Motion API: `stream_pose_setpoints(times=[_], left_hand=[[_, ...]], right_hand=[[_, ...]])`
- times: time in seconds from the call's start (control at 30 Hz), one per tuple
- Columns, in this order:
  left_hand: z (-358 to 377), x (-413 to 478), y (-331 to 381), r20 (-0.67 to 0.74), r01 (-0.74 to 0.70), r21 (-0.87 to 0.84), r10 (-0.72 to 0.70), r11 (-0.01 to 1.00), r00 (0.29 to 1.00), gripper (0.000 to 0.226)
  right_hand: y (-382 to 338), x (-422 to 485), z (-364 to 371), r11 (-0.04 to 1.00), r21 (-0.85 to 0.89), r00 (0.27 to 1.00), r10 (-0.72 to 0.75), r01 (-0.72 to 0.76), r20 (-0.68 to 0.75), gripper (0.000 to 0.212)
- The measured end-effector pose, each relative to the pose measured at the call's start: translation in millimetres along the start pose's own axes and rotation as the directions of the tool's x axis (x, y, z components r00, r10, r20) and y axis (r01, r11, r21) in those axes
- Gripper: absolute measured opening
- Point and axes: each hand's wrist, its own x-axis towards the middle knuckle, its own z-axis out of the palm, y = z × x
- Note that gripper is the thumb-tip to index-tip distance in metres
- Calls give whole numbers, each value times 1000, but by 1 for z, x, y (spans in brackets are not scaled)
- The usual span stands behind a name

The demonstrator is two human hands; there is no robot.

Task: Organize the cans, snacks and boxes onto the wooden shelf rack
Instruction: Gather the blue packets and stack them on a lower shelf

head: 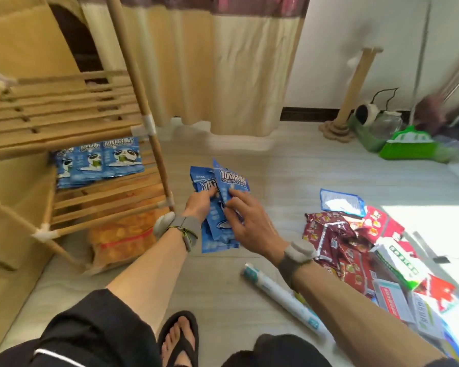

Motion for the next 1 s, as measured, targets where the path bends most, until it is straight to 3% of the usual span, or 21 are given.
stream_pose_setpoints(times=[0.13, 0.23, 0.33, 0.4, 0.43, 0.5, 0.57, 0.73, 0.87, 0.93, 1.0], left_hand=[[-6, -97, 48, 29, -87, -160, 92, 983, 995, 38], [-20, -142, 66, 15, -143, -267, 152, 953, 988, 31], [-37, -153, 76, -12, -166, -266, 169, 950, 986, 24], [-57, -161, 74, 5, -142, -227, 147, 963, 989, 36], [-71, -159, 70, -11, -140, -214, 141, 967, 990, 46], [-87, -161, 67, -77, -149, -186, 137, 971, 988, 41], [-111, -191, 72, -132, -163, -165, 142, 973, 981, 31], [-154, -213, 79, -48, -113, -223, 105, 968, 993, 40], [-196, -229, 67, 68, 71, -186, -60, 980, 996, 44], [-212, -229, 55, 171, 139, -155, -112, 978, 979, 51], [-223, -225, 50, 140, 122, -133, -103, 984, 985, 41]], right_hand=[[-50, 7, -25, 987, 135, 992, 97, -86, -75, 29], [-81, 13, -41, 945, 283, 951, 228, -163, -211, 8], [-82, 29, -40, 926, 216, 920, 349, -309, -179, 55], [-95, 37, -37, 833, 351, 885, 465, -428, -26, 90], [-104, 40, -34, 742, 477, 869, 484, -470, 105, 93], [-118, 43, -33, 548, 636, 836, 425, -543, 348, 70], [-139, 43, -26, 498, 631, 804, 358, -595, 476, 53], [-170, 54, 2, 461, 623, 774, 399, -632, 491, 42], [-187, 64, 35, 391, 639, 746, 424, -663, 514, 34], [-191, 67, 53, 384, 643, 746, 410, -662, 524, 38], [-191, 75, 77, 354, 625, 717, 392, -696, 577, 45]])
